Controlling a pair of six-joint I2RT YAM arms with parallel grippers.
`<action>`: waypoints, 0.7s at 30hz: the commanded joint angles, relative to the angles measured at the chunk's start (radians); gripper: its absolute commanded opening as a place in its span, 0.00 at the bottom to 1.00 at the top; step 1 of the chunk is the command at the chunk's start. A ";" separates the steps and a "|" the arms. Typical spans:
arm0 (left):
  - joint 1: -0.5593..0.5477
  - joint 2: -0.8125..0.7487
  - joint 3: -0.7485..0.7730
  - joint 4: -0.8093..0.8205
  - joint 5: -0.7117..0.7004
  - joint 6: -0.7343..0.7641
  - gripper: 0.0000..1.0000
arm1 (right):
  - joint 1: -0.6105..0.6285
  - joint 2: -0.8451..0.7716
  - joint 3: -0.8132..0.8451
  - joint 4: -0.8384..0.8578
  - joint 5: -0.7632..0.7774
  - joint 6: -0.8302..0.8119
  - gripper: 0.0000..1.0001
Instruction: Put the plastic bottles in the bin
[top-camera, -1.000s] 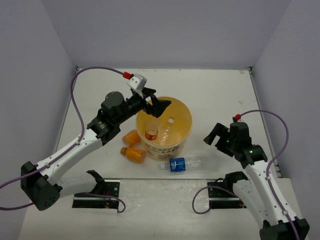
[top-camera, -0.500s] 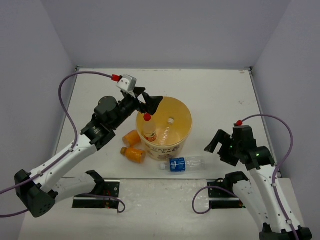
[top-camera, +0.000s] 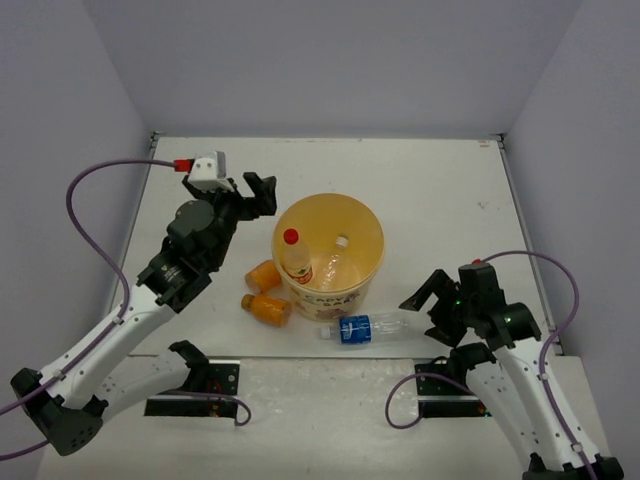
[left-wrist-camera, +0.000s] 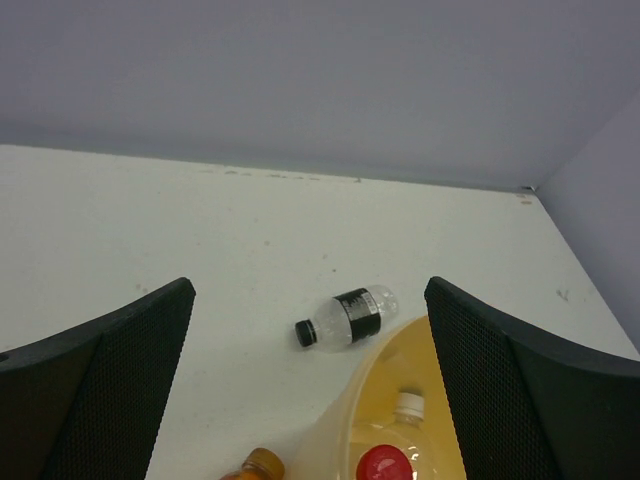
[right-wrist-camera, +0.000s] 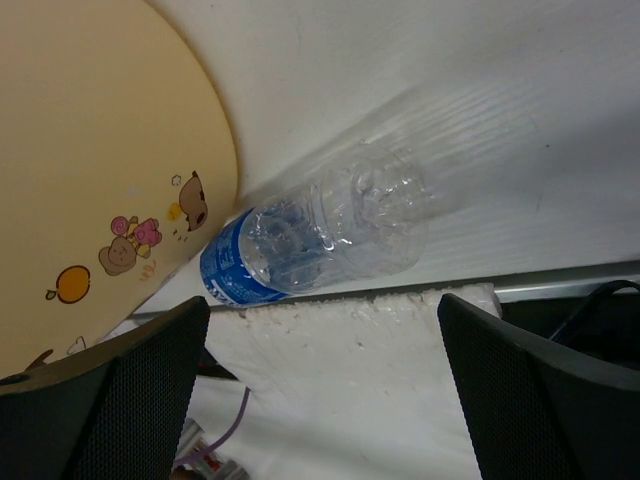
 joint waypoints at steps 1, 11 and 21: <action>0.082 -0.004 -0.021 -0.082 -0.097 -0.080 1.00 | 0.078 0.032 -0.021 0.059 0.044 0.141 0.99; 0.185 -0.054 -0.100 -0.102 -0.106 -0.111 1.00 | 0.258 0.195 -0.026 0.164 0.131 0.276 0.99; 0.190 -0.039 -0.107 -0.099 -0.108 -0.113 1.00 | 0.275 0.253 -0.108 0.261 0.163 0.376 0.99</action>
